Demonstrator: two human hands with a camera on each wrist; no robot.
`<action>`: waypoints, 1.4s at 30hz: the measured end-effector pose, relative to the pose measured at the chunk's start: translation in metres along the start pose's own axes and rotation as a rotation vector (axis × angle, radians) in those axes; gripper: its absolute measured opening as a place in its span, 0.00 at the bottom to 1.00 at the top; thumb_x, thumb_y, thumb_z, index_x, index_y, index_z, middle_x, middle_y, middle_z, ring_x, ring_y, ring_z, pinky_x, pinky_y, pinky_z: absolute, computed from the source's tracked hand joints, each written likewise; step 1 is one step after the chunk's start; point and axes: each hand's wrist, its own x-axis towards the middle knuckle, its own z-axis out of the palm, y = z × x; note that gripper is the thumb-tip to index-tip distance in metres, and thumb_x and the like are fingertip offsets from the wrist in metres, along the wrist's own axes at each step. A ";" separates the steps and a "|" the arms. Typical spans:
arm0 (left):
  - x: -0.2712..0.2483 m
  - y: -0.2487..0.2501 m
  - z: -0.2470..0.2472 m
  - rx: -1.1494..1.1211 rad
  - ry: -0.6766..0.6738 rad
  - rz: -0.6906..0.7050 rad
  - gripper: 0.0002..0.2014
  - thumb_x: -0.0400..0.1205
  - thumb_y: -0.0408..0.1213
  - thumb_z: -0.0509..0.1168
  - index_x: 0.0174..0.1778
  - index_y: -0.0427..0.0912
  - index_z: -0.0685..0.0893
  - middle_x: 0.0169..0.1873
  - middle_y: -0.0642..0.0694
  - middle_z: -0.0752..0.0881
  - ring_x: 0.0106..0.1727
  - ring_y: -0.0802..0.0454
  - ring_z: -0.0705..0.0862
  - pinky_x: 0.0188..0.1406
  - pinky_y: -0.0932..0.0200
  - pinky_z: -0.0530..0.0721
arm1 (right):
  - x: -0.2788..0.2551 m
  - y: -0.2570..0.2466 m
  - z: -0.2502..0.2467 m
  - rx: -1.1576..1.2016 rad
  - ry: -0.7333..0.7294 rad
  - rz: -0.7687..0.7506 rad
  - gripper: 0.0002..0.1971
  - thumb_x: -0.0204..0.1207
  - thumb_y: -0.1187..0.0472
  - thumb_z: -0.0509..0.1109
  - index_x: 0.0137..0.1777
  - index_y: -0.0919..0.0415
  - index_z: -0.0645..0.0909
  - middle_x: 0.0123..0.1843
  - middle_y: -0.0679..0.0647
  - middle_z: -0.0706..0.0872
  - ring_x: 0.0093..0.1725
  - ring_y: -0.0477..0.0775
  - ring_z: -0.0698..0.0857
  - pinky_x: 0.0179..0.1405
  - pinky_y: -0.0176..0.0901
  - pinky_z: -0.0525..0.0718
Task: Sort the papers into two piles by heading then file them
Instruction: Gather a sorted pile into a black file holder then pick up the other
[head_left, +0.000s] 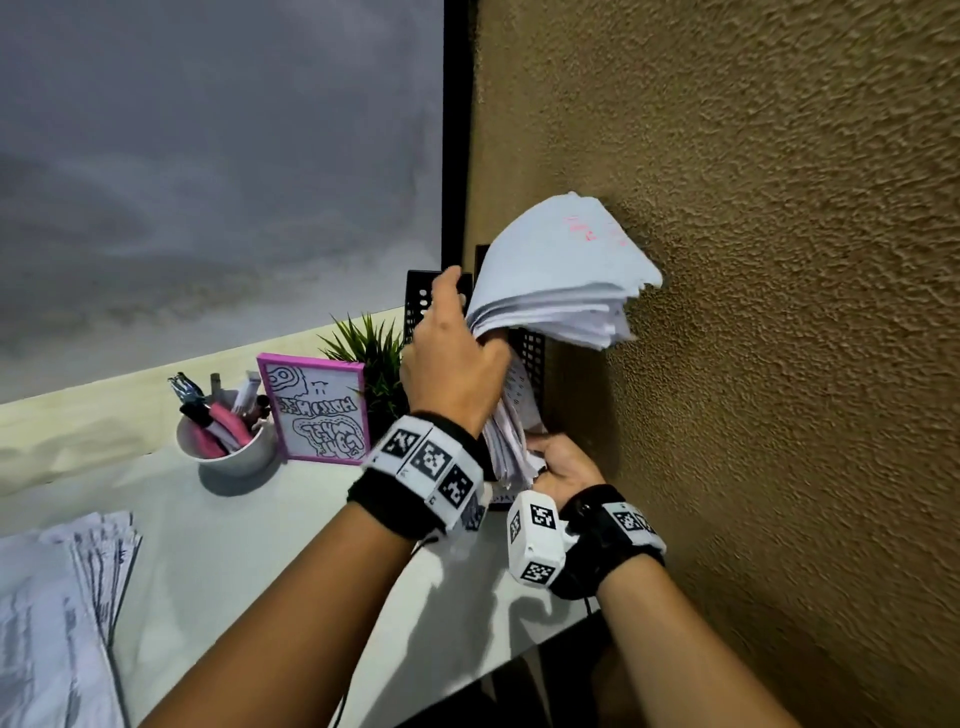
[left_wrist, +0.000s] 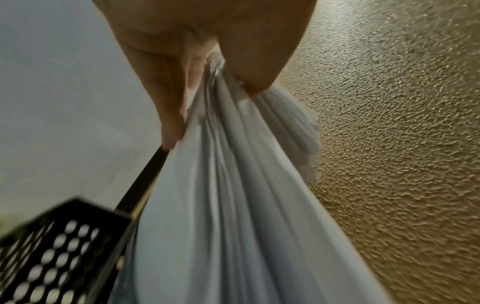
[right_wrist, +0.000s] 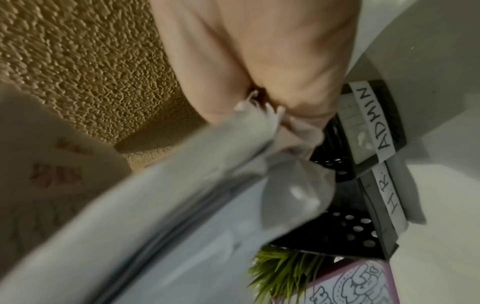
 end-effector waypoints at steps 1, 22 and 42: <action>0.006 0.006 -0.001 0.064 -0.027 0.028 0.25 0.73 0.36 0.61 0.69 0.50 0.73 0.50 0.46 0.86 0.49 0.42 0.85 0.49 0.52 0.83 | -0.001 -0.001 0.000 -0.017 -0.007 -0.010 0.13 0.62 0.73 0.70 0.46 0.70 0.89 0.52 0.66 0.89 0.51 0.65 0.87 0.61 0.65 0.77; -0.024 -0.043 0.064 0.140 -0.072 0.013 0.28 0.73 0.22 0.61 0.70 0.42 0.69 0.62 0.42 0.74 0.49 0.39 0.81 0.43 0.44 0.84 | 0.027 -0.019 -0.017 -1.456 0.579 -0.433 0.14 0.78 0.58 0.68 0.53 0.70 0.85 0.50 0.65 0.89 0.47 0.63 0.89 0.36 0.43 0.82; -0.045 -0.094 0.075 0.062 -0.345 -0.255 0.33 0.65 0.45 0.78 0.58 0.41 0.65 0.57 0.43 0.71 0.53 0.35 0.80 0.50 0.46 0.80 | 0.028 -0.013 -0.014 -1.408 0.487 -0.438 0.26 0.82 0.53 0.63 0.79 0.56 0.66 0.79 0.56 0.70 0.76 0.57 0.70 0.67 0.36 0.66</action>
